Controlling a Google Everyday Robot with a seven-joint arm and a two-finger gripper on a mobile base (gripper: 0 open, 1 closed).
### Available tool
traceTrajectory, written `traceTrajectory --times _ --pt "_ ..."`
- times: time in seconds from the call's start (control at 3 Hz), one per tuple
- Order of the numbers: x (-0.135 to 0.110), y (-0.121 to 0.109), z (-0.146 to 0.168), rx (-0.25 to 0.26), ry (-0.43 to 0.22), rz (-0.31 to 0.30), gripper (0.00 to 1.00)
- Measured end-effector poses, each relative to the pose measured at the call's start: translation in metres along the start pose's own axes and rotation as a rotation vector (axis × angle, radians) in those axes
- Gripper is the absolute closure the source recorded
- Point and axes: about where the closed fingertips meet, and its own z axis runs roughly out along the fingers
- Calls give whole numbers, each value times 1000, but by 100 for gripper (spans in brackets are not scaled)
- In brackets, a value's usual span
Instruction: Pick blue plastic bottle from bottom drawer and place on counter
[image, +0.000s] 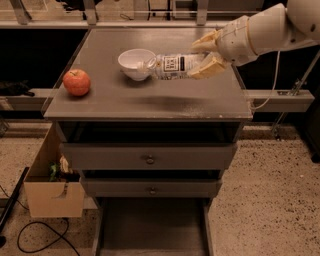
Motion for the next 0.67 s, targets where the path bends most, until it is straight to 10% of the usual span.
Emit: traceTrajectory --times 0.67 --pt "39 6 30 -26 19 75 100"
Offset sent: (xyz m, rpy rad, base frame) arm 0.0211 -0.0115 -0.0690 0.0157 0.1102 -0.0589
